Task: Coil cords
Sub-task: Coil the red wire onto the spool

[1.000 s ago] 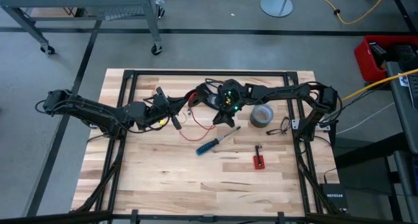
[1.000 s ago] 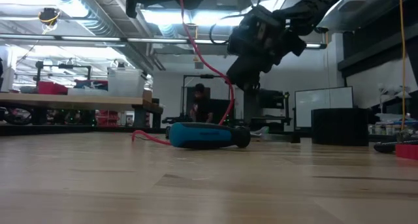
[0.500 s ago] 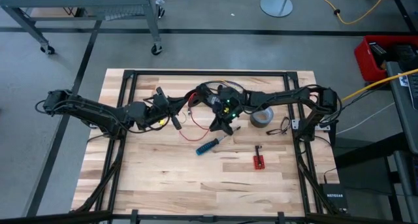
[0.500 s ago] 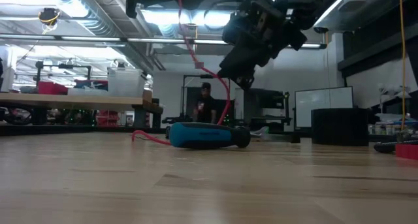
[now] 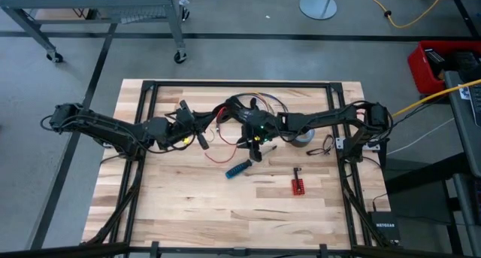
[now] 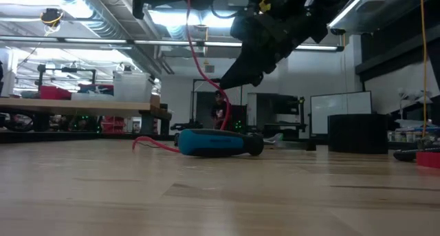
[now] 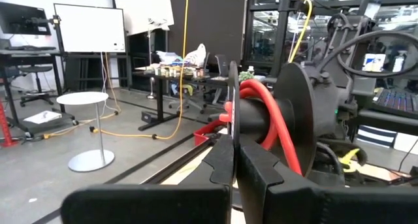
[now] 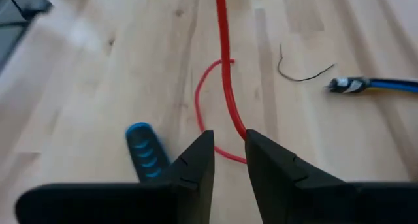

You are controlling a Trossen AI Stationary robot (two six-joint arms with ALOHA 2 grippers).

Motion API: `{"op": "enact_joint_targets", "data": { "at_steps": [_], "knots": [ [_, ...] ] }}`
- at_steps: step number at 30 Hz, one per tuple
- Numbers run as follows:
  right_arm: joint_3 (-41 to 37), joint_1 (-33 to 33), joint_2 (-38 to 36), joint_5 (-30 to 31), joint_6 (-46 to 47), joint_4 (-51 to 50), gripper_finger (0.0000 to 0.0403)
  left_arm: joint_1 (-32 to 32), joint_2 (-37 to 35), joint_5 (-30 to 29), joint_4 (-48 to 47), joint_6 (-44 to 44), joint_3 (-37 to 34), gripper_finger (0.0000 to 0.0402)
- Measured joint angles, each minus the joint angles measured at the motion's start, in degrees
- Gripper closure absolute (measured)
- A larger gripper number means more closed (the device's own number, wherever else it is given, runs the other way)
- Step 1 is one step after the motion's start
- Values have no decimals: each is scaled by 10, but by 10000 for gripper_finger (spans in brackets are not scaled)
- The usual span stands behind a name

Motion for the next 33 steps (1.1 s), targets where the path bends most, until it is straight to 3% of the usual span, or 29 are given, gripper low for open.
{"op": "enact_joint_targets", "data": {
  "at_steps": [10, 18, 25, 29, 33],
  "knots": [
    [0, 18, 0, 123, -35, 0, 311, 0, 0, 0, 0, 0, 0, 401],
    [0, 18, 0, 135, -35, 0, 311, 0, 0, 0, 0, 0, 0, 401],
    [0, 18, 29, 96, -35, 20, 311, 0, 0, 0, 0, 0, -1, 401],
    [0, 18, 32, 106, -35, 24, 311, 0, 0, 0, 1, 0, -1, 401],
    [0, 18, 32, 108, -35, 35, 330, 0, 0, 0, 1, 0, -1, 401]
  ]
}}
